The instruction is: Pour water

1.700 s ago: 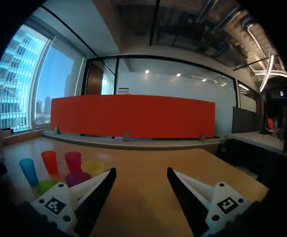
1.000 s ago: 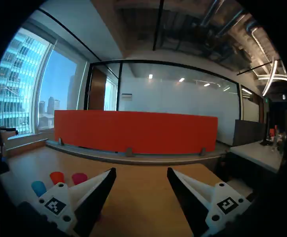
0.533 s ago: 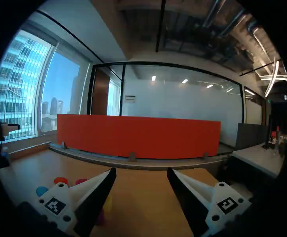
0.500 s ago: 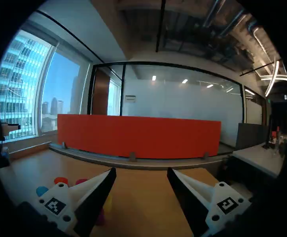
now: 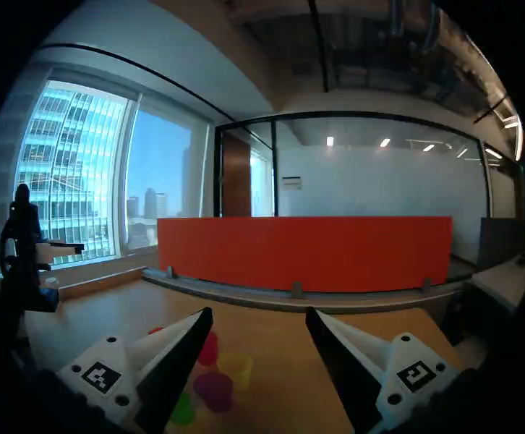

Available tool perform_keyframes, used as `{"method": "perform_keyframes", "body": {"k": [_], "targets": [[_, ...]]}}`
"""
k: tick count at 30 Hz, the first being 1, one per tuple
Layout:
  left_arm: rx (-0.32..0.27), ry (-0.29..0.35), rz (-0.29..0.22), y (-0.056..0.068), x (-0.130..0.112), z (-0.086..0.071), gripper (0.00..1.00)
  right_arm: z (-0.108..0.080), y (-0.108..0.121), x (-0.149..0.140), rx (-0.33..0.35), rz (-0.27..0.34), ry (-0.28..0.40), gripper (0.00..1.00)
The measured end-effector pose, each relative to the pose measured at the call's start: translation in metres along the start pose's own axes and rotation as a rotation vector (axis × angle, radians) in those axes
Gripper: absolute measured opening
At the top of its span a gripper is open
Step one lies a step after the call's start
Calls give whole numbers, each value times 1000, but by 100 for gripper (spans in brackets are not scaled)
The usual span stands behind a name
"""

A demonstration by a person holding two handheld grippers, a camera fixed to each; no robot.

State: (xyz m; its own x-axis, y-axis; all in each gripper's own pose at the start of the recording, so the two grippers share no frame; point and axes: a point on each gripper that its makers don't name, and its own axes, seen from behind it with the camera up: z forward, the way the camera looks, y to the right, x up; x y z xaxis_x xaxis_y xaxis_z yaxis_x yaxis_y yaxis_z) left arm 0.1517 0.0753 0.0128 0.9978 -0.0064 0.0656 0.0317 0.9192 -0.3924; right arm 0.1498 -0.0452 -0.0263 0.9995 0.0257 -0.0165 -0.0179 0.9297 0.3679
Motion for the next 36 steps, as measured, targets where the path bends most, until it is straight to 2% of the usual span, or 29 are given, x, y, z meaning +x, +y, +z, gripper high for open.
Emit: {"method": "perform_keyframes", "body": {"k": [6, 12, 17, 24, 36], "targets": [[-68, -27, 9, 13, -5, -2, 87, -3, -24, -2, 110, -48, -21, 100], [-118, -40, 16, 24, -8, -4, 87, -5, -41, 0, 193, -61, -26, 100], [-117, -43, 18, 22, -9, -4, 87, -9, -56, -6, 261, -78, -45, 100], [-74, -48, 17, 12, -14, -6, 87, -13, -68, -24, 337, -86, -110, 100], [-148, -92, 11, 26, -29, -11, 87, -21, -73, -48, 404, -118, -191, 100]]}}
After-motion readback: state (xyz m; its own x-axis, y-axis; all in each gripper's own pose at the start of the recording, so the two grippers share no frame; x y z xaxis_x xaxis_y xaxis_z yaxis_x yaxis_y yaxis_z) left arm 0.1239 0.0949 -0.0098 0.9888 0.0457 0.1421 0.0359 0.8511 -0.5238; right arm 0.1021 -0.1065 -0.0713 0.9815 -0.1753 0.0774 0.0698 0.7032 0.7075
